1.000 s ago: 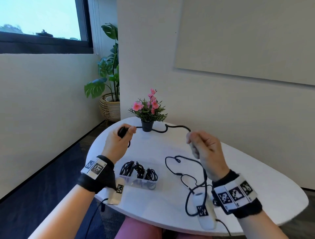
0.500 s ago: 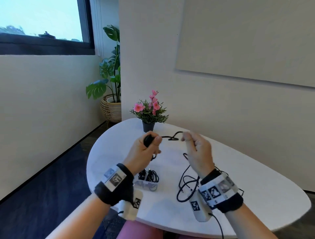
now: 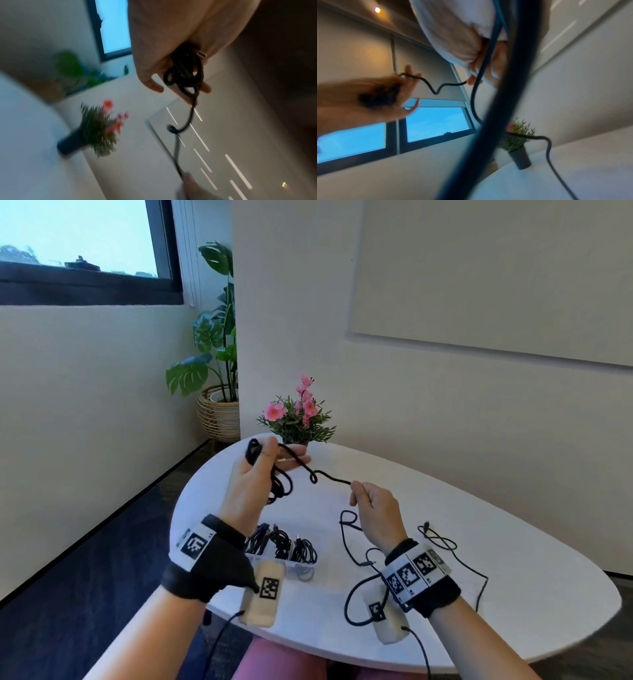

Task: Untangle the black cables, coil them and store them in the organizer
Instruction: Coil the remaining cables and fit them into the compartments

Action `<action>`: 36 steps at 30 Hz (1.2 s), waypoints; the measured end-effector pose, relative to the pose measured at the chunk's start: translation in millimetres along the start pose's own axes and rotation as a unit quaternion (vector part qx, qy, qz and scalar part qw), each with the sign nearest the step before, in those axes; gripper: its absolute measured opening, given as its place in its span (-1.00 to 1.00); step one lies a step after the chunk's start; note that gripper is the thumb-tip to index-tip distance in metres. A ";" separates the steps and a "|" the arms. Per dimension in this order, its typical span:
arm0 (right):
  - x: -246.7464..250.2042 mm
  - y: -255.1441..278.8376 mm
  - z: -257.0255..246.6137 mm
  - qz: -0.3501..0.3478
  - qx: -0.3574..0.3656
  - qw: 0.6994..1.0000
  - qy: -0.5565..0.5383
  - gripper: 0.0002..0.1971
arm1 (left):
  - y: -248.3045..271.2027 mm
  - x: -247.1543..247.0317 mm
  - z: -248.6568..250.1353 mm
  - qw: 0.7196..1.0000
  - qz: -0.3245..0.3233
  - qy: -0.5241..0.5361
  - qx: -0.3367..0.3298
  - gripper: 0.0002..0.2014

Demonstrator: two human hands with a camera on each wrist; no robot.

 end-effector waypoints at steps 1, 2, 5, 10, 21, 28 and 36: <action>-0.1 -0.5 2.4 -0.013 -0.010 0.999 0.045 -0.57 | -0.2 0.8 6.0 1.000 -0.001 -0.009 -0.018 -0.72; -2.4 -0.2 2.0 -0.032 -0.016 0.995 0.090 -0.56 | -0.5 0.8 8.8 0.999 0.003 0.017 -0.034 -0.72; -28.2 7.0 -12.6 -0.127 -0.009 0.978 0.167 -0.57 | -0.7 -5.3 8.4 0.981 0.039 0.176 -0.065 -0.70; -89.6 42.7 -33.1 -0.288 0.142 0.938 0.132 -0.58 | -6.0 17.9 7.4 0.985 0.117 0.093 -0.086 -0.72; 12.1 39.5 -83.3 -0.048 0.292 0.944 0.146 -0.83 | 12.8 -18.1 -48.6 0.841 -0.267 -0.467 0.057 -0.42; 20.9 21.2 -42.4 -0.158 0.178 0.965 0.109 -0.64 | 23.6 -38.0 -45.6 0.806 -0.323 -0.492 0.063 -0.68; 7.9 14.7 25.6 -0.145 0.098 0.966 0.188 -0.80 | 9.0 -9.8 -28.5 0.985 -0.162 -0.053 0.042 -0.76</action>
Point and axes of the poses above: each hand's wrist, its own y-axis away from the middle knuckle, its own x-axis out of the back of the hand, z = x × y, the point moved 7 cm from there along -y, towards the middle knuckle, and after that the axes turned 15 degrees about -z, right-handed, at the moved point
